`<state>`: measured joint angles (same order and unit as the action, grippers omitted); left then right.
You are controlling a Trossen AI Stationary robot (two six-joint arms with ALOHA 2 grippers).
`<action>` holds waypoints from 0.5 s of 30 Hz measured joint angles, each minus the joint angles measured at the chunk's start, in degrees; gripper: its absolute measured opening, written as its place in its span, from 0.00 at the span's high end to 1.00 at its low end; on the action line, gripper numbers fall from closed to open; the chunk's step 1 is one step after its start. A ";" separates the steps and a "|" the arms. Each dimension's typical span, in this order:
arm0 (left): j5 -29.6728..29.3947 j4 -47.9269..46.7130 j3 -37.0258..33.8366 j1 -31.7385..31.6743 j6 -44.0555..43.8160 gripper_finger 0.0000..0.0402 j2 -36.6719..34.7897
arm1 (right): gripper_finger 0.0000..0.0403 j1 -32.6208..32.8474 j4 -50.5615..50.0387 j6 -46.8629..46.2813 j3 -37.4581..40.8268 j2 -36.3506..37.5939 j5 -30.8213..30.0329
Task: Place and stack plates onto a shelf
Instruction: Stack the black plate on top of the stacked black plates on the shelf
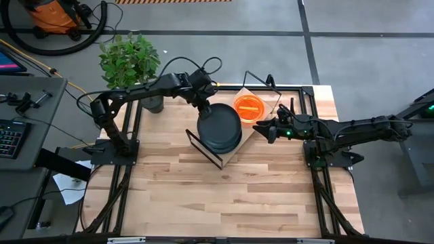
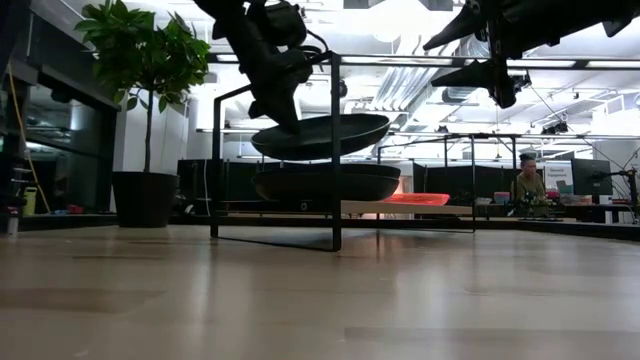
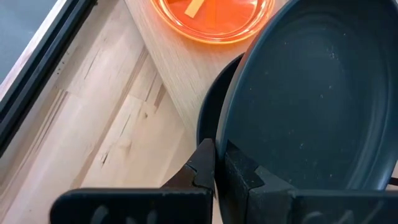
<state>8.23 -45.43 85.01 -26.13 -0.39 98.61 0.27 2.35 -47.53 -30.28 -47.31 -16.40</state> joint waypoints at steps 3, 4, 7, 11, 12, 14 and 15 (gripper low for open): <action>0.00 0.04 0.00 -0.02 -0.01 1.00 -0.01 | 0.42 0.00 0.00 0.00 0.00 0.00 0.00; 0.00 0.08 0.00 -0.02 -0.01 1.00 0.00 | 0.42 0.00 0.00 0.00 0.00 0.00 0.00; 0.00 0.46 0.00 -0.02 -0.01 1.00 -0.02 | 0.42 0.00 0.00 0.00 0.02 0.00 0.00; 0.00 0.18 0.00 -0.02 0.34 1.00 -0.02 | 0.42 0.00 0.00 0.00 0.02 0.00 0.00; -0.02 -0.06 0.00 -0.02 0.49 1.00 -0.02 | 0.42 0.00 0.00 0.00 0.02 0.00 0.00; -0.22 0.09 -0.22 0.11 0.48 1.00 -0.03 | 0.42 0.00 0.00 0.02 0.02 0.00 0.00; -0.44 0.97 -0.83 0.34 0.34 1.00 -0.13 | 0.42 0.00 0.00 0.00 0.02 0.00 0.00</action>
<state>7.79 -44.46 84.18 -25.79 -0.05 98.48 0.27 2.35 -47.53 -30.26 -47.31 -16.40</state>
